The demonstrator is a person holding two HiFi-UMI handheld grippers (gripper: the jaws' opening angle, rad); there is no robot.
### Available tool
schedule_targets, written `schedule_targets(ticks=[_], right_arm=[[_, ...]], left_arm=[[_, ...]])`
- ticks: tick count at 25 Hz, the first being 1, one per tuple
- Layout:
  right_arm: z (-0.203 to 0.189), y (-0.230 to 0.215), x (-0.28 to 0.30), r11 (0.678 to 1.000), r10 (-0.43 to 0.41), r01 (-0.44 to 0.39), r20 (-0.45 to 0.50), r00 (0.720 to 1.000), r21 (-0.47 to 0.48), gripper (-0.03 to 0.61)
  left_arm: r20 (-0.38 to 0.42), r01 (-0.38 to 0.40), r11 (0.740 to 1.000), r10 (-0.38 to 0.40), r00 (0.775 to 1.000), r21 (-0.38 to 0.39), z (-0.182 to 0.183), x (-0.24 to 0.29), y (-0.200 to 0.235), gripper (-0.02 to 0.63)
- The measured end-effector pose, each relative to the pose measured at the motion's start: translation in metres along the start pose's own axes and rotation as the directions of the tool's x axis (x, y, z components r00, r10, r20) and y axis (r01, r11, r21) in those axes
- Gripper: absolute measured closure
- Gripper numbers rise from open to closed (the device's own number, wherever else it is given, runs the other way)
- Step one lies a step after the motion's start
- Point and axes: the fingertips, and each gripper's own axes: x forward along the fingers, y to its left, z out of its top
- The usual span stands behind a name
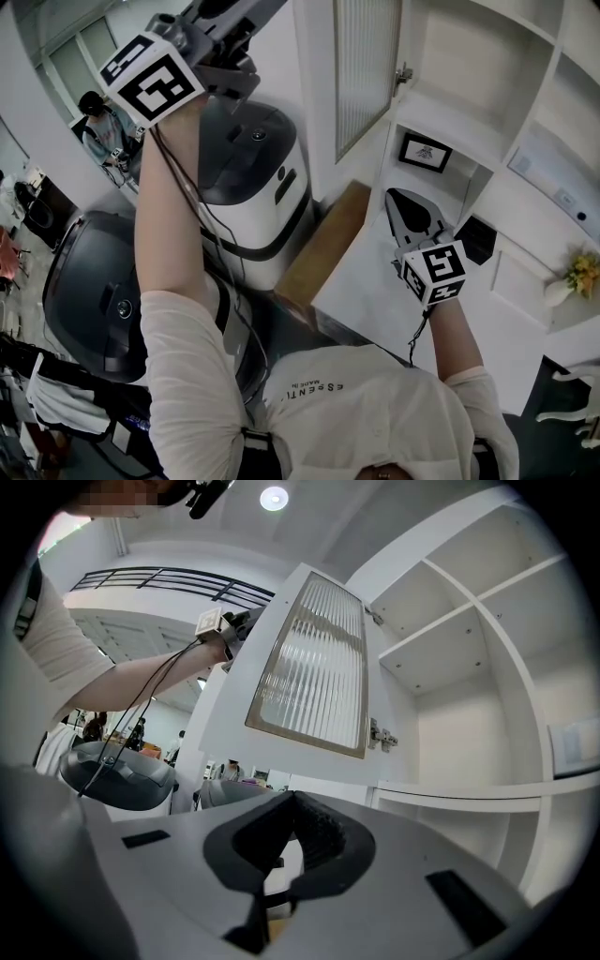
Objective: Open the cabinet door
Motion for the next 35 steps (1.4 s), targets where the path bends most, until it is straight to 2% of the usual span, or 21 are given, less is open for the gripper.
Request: schedule_targets(ticks=[7, 11, 13, 17, 21, 26, 30, 35], right_arm=[[-0.003, 0.002, -0.021, 1.0, -0.008, 0.008, 0.0, 1.0, 0.001, 0.563], [-0.016, 0.008, -0.036, 1.0, 0.011, -0.01, -0.028, 1.0, 0.015, 0.564], [-0.017, 0.009, -0.044, 1.0, 0.013, -0.012, -0.025, 1.0, 0.022, 0.563], [-0.014, 0.01, -0.058, 1.0, 0.021, -0.021, -0.003, 1.0, 0.023, 0.563], [-0.016, 0.01, -0.069, 0.999, 0.027, -0.027, 0.003, 1.0, 0.027, 0.563], [-0.018, 0.005, -0.083, 0.999, 0.011, -0.012, 0.017, 1.0, 0.046, 0.563], [-0.018, -0.007, -0.097, 0.999, -0.027, 0.025, 0.031, 0.999, 0.04, 0.564], [-0.028, -0.027, -0.111, 0.995, -0.09, 0.09, 0.01, 0.996, 0.043, 0.563]], left_arm=[[0.033, -0.143, 0.989, 0.142, 0.989, 0.031, 0.013, -0.011, -0.011, 0.523], [-0.008, -0.23, 0.967, 0.233, 0.973, 0.109, 0.011, -0.027, -0.02, 0.523], [-0.021, -0.244, 0.962, 0.249, 0.968, 0.122, 0.008, -0.033, -0.029, 0.523], [-0.058, -0.239, 0.962, 0.248, 0.967, 0.132, -0.007, -0.038, -0.057, 0.523], [-0.105, -0.221, 0.966, 0.236, 0.966, 0.136, -0.036, -0.041, -0.095, 0.523], [-0.177, -0.196, 0.978, 0.206, 0.962, 0.076, -0.085, -0.036, -0.137, 0.523], [-0.214, -0.187, 0.981, 0.195, 0.957, 0.06, -0.128, -0.034, -0.173, 0.524], [-0.269, -0.123, 0.992, 0.112, 0.957, -0.026, -0.19, -0.023, -0.221, 0.528]])
